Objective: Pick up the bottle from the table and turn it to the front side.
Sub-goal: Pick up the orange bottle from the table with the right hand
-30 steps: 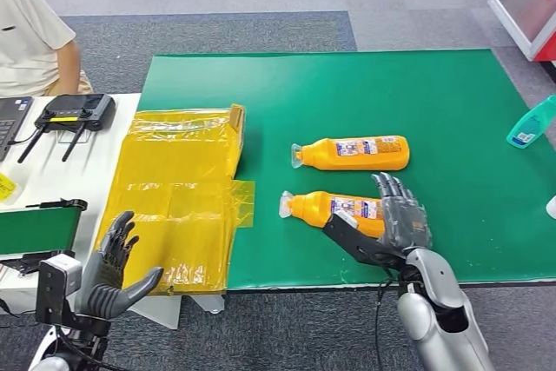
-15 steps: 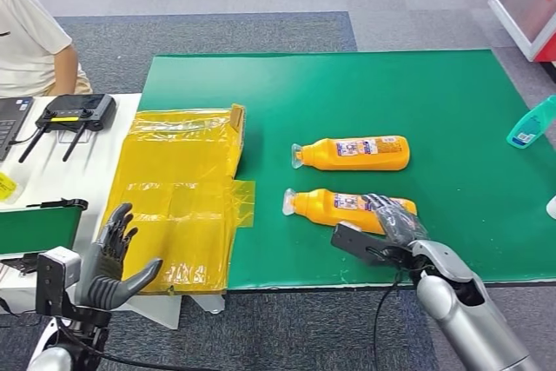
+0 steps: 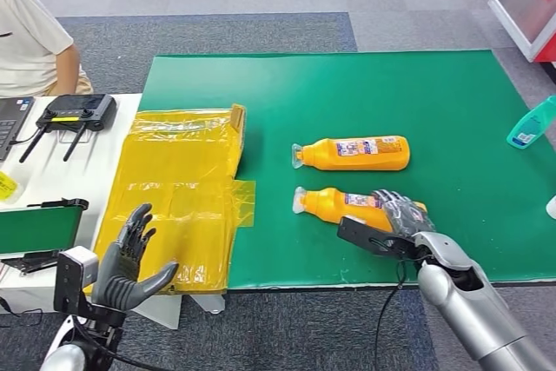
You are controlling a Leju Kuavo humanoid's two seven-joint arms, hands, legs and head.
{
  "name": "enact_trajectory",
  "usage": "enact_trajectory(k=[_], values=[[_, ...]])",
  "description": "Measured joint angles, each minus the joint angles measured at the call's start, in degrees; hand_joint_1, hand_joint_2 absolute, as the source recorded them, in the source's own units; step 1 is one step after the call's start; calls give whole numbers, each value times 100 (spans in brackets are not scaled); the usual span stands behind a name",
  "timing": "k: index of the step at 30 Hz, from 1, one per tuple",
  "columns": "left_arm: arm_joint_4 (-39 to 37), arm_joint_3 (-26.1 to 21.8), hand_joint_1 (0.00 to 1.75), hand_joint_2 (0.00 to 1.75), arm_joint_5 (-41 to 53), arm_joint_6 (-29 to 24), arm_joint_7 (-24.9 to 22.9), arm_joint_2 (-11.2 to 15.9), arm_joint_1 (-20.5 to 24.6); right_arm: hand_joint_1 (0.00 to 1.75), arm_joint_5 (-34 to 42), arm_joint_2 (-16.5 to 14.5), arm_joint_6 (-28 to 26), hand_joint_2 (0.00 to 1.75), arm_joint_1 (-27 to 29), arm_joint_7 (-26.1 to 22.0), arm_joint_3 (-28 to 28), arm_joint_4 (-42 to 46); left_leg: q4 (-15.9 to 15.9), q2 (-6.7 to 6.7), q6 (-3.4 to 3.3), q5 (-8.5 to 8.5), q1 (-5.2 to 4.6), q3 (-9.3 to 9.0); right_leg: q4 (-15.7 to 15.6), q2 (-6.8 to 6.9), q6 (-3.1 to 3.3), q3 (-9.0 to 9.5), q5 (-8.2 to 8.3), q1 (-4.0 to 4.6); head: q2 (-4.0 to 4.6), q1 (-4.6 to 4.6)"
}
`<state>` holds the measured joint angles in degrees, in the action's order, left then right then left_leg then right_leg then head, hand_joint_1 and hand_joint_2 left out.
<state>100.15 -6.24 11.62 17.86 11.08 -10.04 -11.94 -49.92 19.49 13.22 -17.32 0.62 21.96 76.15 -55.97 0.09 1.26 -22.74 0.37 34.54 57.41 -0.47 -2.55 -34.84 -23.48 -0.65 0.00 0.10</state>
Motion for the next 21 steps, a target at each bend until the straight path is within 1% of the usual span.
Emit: enact_trajectory(k=[1,2,5,6,12,21], values=[[-6,20,0,175,-2,-4,0,5,0,0,-35,-4,-3,175,-16,7,17,-48,0,0,0,0,0,0,0,0,0,0,0,0,0,0],[-14,43,0,175,-5,-10,0,11,1,7,-83,-13,-6,175,-36,14,38,-105,0,0,0,0,0,0,0,0,0,0,0,0,0,0],[-43,105,0,175,-16,-32,0,26,11,138,-229,-69,-18,175,-95,32,101,-310,0,0,0,0,0,-1,0,0,0,1,0,0,0,-1],[-55,122,0,175,-22,-41,0,31,17,175,-257,-90,-27,175,-119,28,121,-378,0,0,0,0,0,-3,0,0,0,2,0,0,0,-1],[-116,197,0,175,-92,-68,0,77,33,175,-286,-164,-80,175,-242,-49,200,-642,0,0,0,-1,0,-17,0,-2,1,14,0,1,0,-1],[-150,232,0,175,-115,-70,0,127,34,175,-151,-186,-72,175,-319,-162,230,-715,0,0,3,1,0,-23,0,-2,4,20,3,2,0,-1]])
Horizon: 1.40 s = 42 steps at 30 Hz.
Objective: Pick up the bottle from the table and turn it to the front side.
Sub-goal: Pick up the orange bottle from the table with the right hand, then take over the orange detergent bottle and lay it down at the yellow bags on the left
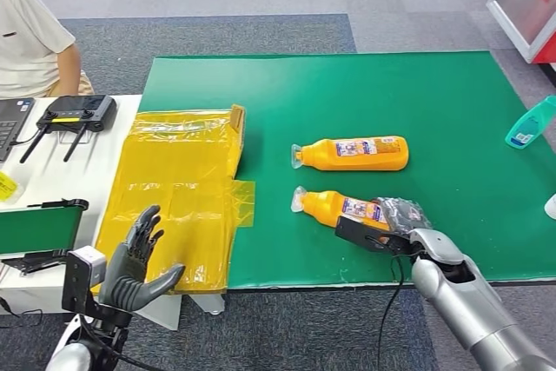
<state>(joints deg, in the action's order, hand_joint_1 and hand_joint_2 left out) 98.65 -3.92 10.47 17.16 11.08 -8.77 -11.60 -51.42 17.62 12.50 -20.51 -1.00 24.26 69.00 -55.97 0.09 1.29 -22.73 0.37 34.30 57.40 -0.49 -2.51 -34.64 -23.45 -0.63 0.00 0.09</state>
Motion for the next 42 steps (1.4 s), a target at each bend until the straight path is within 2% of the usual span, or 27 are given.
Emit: enact_trajectory(k=[7,12,16,22,26,31,35,42], values=[[-29,17,0,175,-17,-15,1,27,-2,175,205,-15,-56,175,1,-95,22,-2,0,0,0,0,0,-1,0,0,1,0,0,2,0,1],[-34,40,0,175,-25,6,40,32,-3,175,1414,-217,-166,175,262,-655,-142,302,0,-2,4,-1,5,-4,0,-3,4,0,1,7,0,1],[-16,266,0,175,-7,14,74,-40,19,175,2610,-878,-188,175,875,-953,-403,1081,1,-1,12,4,9,12,4,-2,6,-16,-1,12,0,0],[201,1011,0,175,-57,-73,69,-205,123,175,3205,-1919,-351,175,1431,-975,-693,2015,1,0,12,5,11,24,6,0,8,-27,-5,10,0,2],[260,1556,0,175,-230,-148,10,-283,288,175,3073,-2363,-346,175,1705,-1217,-755,2344,1,1,9,2,7,25,4,0,7,-25,-3,6,0,2],[261,1994,0,175,-645,-151,32,-244,391,175,2482,-2713,-481,175,1954,-1467,-616,2405,1,0,10,2,7,25,4,-1,8,-27,-4,8,0,-1],[261,2099,0,175,-711,-227,69,-216,413,175,2233,-2814,-603,175,2053,-1585,-483,2404,1,0,12,3,8,25,5,-1,10,-28,-5,11,0,-1],[267,2108,0,175,-760,-376,68,-212,430,175,1838,-2815,-845,175,2256,-1791,-133,2356,1,0,11,2,8,25,5,-1,9,-28,-6,10,0,1]])
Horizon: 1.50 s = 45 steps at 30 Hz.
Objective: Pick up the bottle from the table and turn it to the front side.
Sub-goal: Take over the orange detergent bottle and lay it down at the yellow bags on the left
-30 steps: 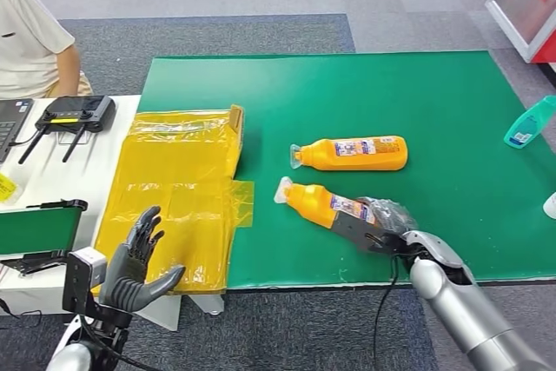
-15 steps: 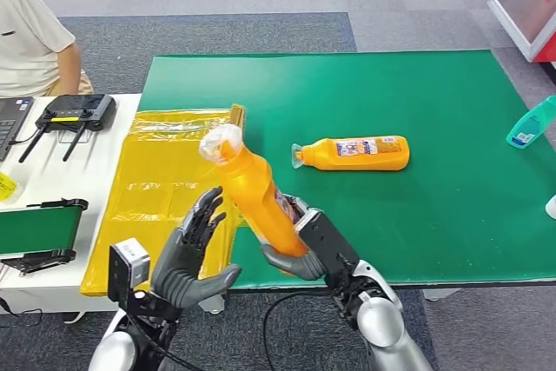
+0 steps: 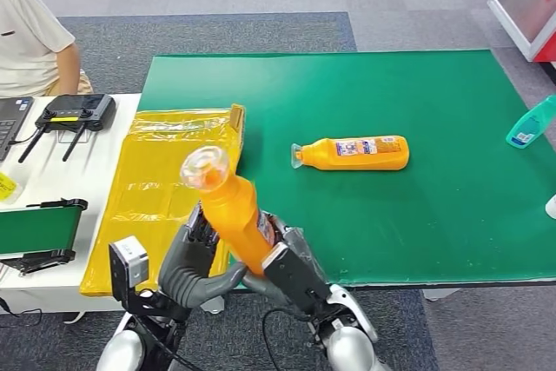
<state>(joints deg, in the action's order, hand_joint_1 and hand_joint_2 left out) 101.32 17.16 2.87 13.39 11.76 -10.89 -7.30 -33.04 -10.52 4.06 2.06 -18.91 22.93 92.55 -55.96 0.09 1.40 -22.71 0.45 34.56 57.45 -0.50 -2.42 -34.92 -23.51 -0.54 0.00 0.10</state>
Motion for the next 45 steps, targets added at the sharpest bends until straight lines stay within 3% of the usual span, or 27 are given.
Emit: enact_trajectory(k=[12,16,27,28,31,32,33,35,41,45], values=[[42,-28,0,175,21,-118,-85,-25,59,175,-546,131,-256,175,92,-32,342,-67,0,0,3,-2,0,0,0,0,0,-1,0,0,0,0],[-11,20,175,175,-136,38,-111,-23,105,175,-733,154,-341,175,29,-28,421,-168,0,0,3,-2,0,0,0,0,0,-1,0,0,0,-1],[-286,234,175,175,-543,56,-168,145,287,168,-749,171,-430,175,4,-41,465,-328,0,0,3,-2,0,0,0,0,0,-1,0,0,0,-1],[-297,238,175,175,-560,51,-170,161,291,160,-749,174,-430,175,5,-40,467,-334,0,0,3,-2,0,1,0,0,0,-1,0,0,0,0],[-313,252,175,175,-579,27,-178,204,292,49,-748,184,-433,175,5,-36,477,-352,0,0,3,-2,0,1,0,0,0,0,0,0,0,-1],[-317,256,175,131,-597,20,-179,217,291,14,-746,188,-433,175,4,-34,483,-357,0,0,3,-2,0,1,0,0,0,0,0,0,0,-1],[-320,261,175,87,-631,14,-179,228,289,2,-743,191,-432,175,2,-34,491,-361,0,0,3,-2,0,2,0,0,0,0,0,0,0,-1],[-326,268,175,0,-826,14,-174,245,265,0,-735,196,-413,175,-8,-20,507,-369,0,0,3,-2,0,2,0,0,0,0,0,0,0,0],[-262,83,175,0,-1616,-30,-51,298,-24,0,-638,204,-340,175,-109,95,594,-462,0,-1,4,-3,0,2,0,0,2,-1,-2,1,0,-1],[65,-230,175,0,-361,-460,-33,154,-188,0,-612,207,-390,175,-89,220,571,-473,0,-1,4,-3,0,3,0,0,3,-3,-3,1,0,0]])
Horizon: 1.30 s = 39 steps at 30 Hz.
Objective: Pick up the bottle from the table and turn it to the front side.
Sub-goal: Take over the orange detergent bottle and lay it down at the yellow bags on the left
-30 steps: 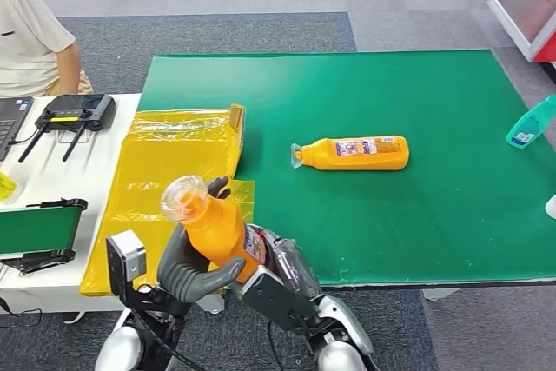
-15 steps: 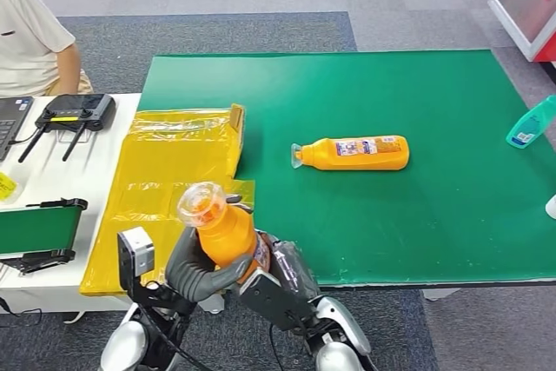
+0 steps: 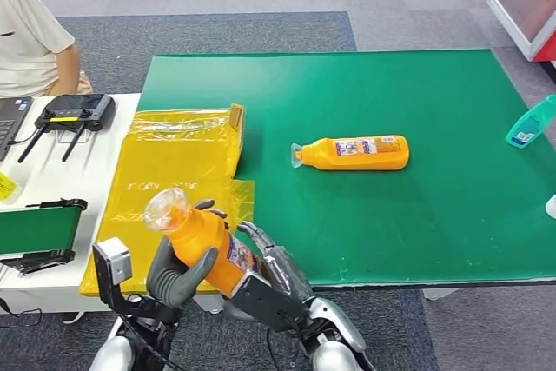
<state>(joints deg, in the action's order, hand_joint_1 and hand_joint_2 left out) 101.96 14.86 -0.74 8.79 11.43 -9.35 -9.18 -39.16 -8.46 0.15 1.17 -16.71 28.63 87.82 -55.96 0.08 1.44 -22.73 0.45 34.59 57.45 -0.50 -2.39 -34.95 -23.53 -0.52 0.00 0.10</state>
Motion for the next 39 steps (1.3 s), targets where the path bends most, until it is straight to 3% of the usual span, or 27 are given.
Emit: enact_trajectory(k=[7,12,19,22,25,31,39], values=[[586,-787,175,0,3142,-871,-94,-376,18,0,-71,-2,-100,175,189,162,-165,172,0,0,0,-1,0,-1,0,0,0,0,0,0,0,0],[717,-1365,175,0,5492,-1549,-202,-462,359,0,-223,-19,-109,175,327,249,-315,444,0,0,3,2,1,-2,0,0,1,0,1,1,0,-1],[693,-1792,175,0,7013,-1751,-255,-444,836,0,-191,-25,-61,175,381,187,-397,682,0,0,2,2,1,-2,0,0,1,0,1,0,0,1],[425,-1673,175,0,8266,-1921,-385,-288,1077,0,-80,-47,4,175,324,90,-403,726,0,0,2,2,0,-2,0,0,0,-1,2,-1,0,-1],[-83,-1373,175,0,8758,-2019,-508,-84,1420,0,57,-84,91,175,203,12,-409,755,0,1,2,5,0,-3,0,0,2,0,6,-1,0,-1],[-1044,-720,175,0,8894,-2017,-549,214,2017,0,225,-163,209,175,25,-34,-411,822,0,0,3,12,0,-3,1,0,7,-1,14,0,0,-1],[-1754,-153,175,0,8904,-2017,-577,274,2300,0,285,-168,223,175,-64,-61,-407,894,-1,0,2,12,0,-1,1,0,6,-2,14,-1,0,-1]])
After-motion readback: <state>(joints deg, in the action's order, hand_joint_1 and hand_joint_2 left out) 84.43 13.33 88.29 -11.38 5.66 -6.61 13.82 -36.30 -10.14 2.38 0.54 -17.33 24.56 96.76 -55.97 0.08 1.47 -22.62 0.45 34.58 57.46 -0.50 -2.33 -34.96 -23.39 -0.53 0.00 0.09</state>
